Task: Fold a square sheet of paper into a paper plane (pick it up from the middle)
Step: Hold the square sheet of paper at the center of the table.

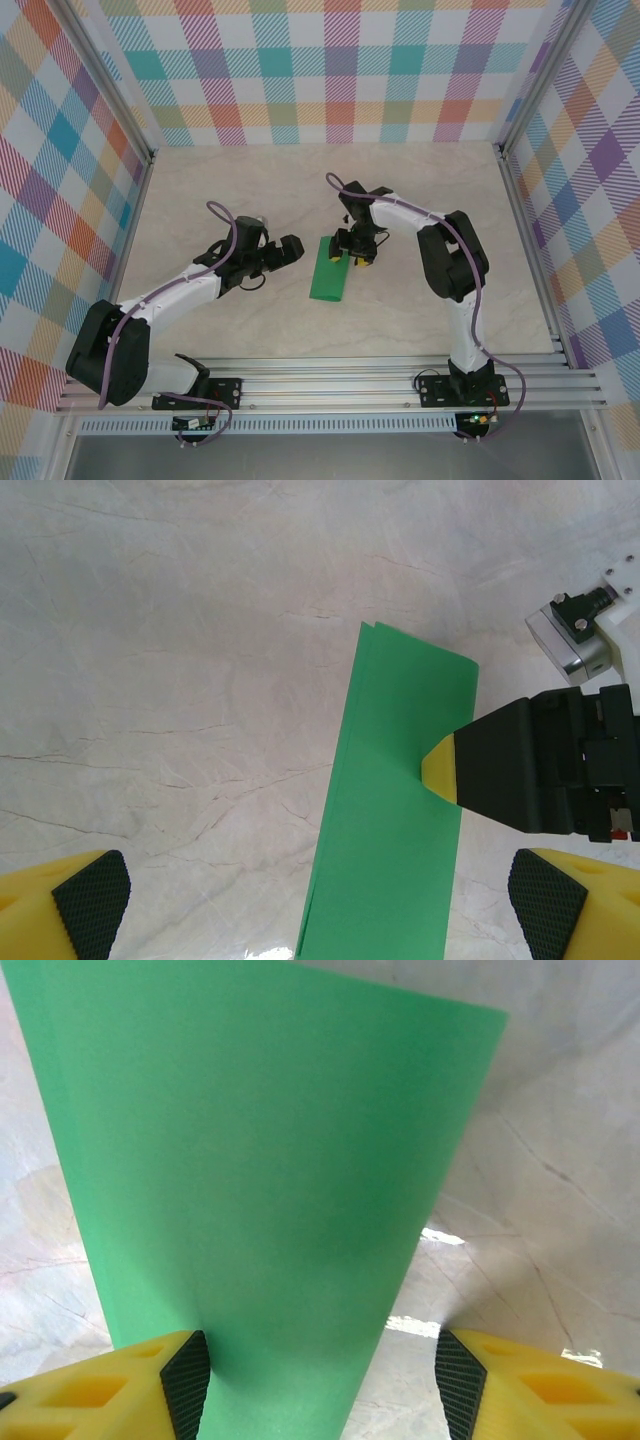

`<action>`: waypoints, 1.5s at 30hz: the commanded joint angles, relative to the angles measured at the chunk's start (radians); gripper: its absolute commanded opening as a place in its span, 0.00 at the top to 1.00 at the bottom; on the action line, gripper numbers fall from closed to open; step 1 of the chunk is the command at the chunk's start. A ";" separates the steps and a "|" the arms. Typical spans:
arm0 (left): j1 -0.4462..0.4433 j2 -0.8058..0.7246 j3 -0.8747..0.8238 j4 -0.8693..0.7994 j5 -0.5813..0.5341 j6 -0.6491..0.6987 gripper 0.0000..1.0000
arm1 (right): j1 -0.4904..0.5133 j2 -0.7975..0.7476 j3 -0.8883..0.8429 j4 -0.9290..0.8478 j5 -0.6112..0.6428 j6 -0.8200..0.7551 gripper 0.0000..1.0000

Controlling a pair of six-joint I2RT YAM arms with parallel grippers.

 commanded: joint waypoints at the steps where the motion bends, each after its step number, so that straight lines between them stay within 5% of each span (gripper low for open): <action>1: -0.006 0.008 -0.010 0.021 0.019 -0.009 0.00 | 0.006 0.041 0.034 -0.025 -0.008 -0.010 0.35; 45: -0.007 0.031 -0.006 0.034 0.041 -0.018 0.01 | 0.024 0.130 0.105 -0.107 0.062 -0.033 0.29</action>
